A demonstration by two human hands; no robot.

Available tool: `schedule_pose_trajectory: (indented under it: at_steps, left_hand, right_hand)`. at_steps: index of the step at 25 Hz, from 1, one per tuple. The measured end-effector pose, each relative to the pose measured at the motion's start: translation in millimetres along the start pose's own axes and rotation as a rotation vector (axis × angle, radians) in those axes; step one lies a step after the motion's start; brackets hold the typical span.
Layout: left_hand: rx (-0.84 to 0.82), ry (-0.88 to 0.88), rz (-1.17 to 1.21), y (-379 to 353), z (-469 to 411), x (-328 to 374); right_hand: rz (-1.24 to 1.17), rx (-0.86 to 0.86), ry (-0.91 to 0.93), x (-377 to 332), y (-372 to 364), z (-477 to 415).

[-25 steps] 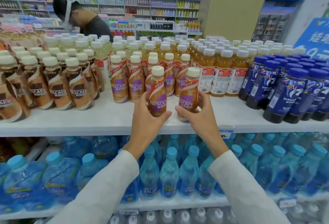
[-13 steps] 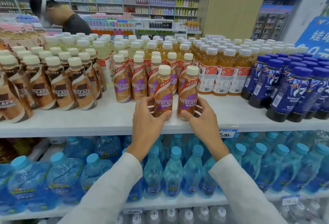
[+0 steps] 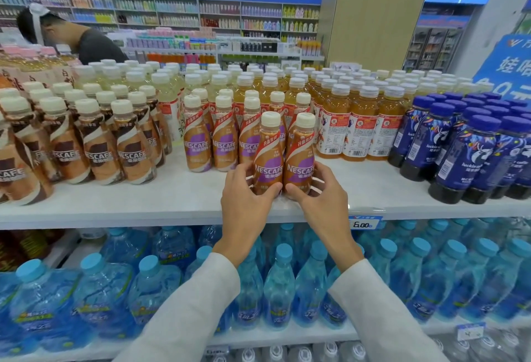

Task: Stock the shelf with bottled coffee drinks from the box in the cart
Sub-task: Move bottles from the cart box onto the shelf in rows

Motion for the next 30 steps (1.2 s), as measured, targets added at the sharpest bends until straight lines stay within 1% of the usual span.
schedule_pose_trajectory:
  at_steps: [7,12,18,24,30]
  left_hand:
    - [0.049,0.007,-0.032,-23.1,-15.9,22.6]
    - [0.087,0.017,-0.152,-39.4,-23.9,34.2]
    - [0.114,-0.009,-0.283,-47.5,-36.0,43.3]
    - [0.119,-0.011,-0.384,-54.8,-40.2,50.0]
    - [0.105,-0.020,-0.402,-59.6,-44.3,48.4]
  right_hand:
    - [0.100,-0.003,-0.035,-0.2,3.4,-36.6]
    - [0.122,0.019,-0.045,8.6,5.6,-53.9]
    - [0.127,-0.001,-0.074,14.0,0.0,-72.0]
    - [0.117,-0.014,-0.079,21.1,-1.3,-80.6]
    - [0.136,-0.014,-0.072,23.6,-1.4,-85.7]
Point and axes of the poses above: each hand's wrist, its own z-axis away from the middle knuckle, its own y-axis out of the back of the hand, x = y × z, the point moved 6 cm from there along -z, towards the middle knuckle, and after that the axes turned 15 degrees about -z, right-handed, at the moved point
